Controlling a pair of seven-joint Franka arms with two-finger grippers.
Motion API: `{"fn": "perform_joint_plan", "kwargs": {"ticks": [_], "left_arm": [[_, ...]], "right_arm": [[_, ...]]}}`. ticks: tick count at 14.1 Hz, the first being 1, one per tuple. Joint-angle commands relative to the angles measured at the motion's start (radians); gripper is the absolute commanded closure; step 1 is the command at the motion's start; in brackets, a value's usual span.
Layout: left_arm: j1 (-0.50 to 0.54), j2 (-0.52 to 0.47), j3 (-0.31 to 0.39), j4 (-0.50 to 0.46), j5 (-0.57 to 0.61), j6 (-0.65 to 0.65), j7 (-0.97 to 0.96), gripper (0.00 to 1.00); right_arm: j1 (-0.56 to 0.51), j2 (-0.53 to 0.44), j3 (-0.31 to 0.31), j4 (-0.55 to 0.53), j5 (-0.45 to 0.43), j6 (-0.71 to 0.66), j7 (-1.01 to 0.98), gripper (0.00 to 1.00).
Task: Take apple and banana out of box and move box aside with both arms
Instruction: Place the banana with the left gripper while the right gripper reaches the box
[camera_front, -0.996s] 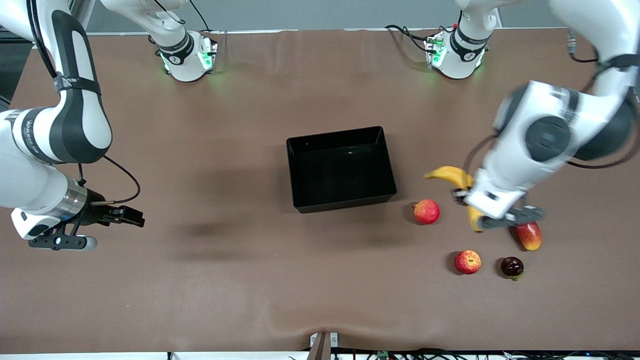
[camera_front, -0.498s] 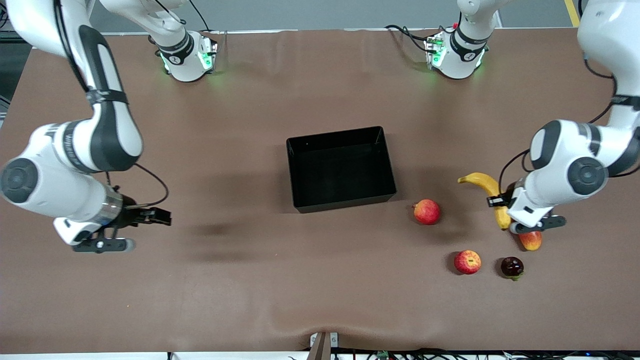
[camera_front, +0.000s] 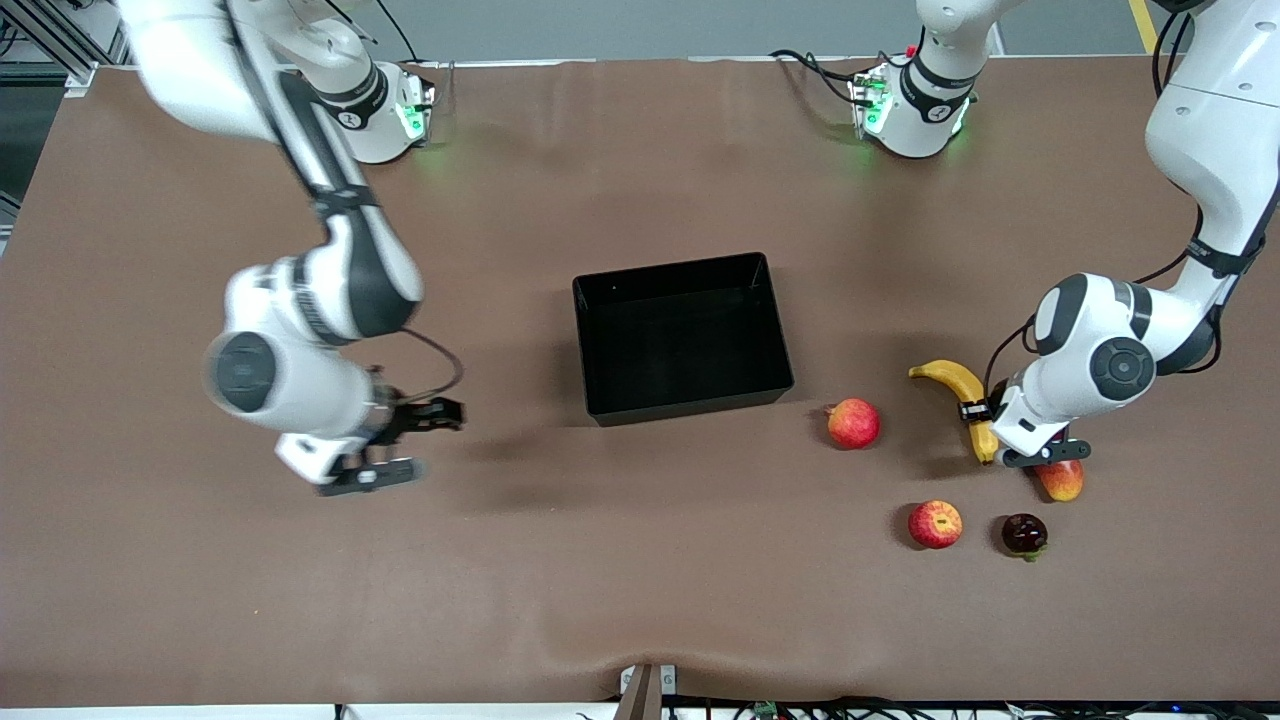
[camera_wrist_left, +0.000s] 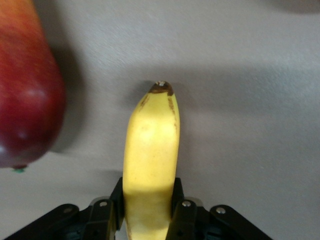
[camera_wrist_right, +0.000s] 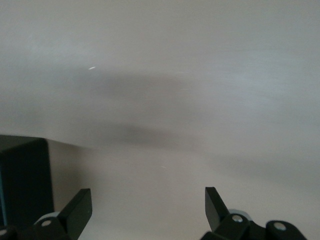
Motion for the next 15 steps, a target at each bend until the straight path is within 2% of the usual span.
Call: {"fn": "perform_joint_plan", "kwargs": {"ticks": [1,4,7,8,10,12,14,15], "left_arm": [[0.004,-0.015,-0.01,0.019,0.031,0.011,-0.016,0.0],[0.006,-0.133,-0.057,0.067,0.019,-0.049,-0.007,0.0],[0.006,-0.219,-0.096,0.203,0.015,-0.17,-0.004,0.0],[0.006,-0.237,-0.112,0.256,0.013,-0.229,-0.002,0.0],[0.004,-0.239,-0.168,0.416,-0.042,-0.447,-0.004,0.0],[0.004,-0.239,-0.189,0.533,-0.097,-0.611,0.004,0.0],[0.03,-0.303,-0.199,0.545,-0.142,-0.647,0.147,0.0],[0.051,-0.358,-0.192,0.545,-0.212,-0.649,0.204,0.0]], "right_arm": [[0.105,0.042,-0.013,0.009,0.014,0.023,0.007,0.0],[0.216,0.043,-0.013,0.007,0.012,0.026,0.005,0.0],[0.288,0.043,-0.013,0.006,0.014,0.054,0.008,0.0],[0.311,0.043,-0.013,-0.017,0.014,0.081,0.022,0.0],[0.333,0.043,-0.013,-0.101,0.012,0.197,0.053,0.0],[0.322,0.043,-0.013,-0.135,0.01,0.23,0.053,0.0],[0.316,0.043,-0.015,-0.143,0.009,0.221,0.05,0.0],[0.314,0.042,-0.015,-0.146,0.009,0.222,0.051,0.0]]}}
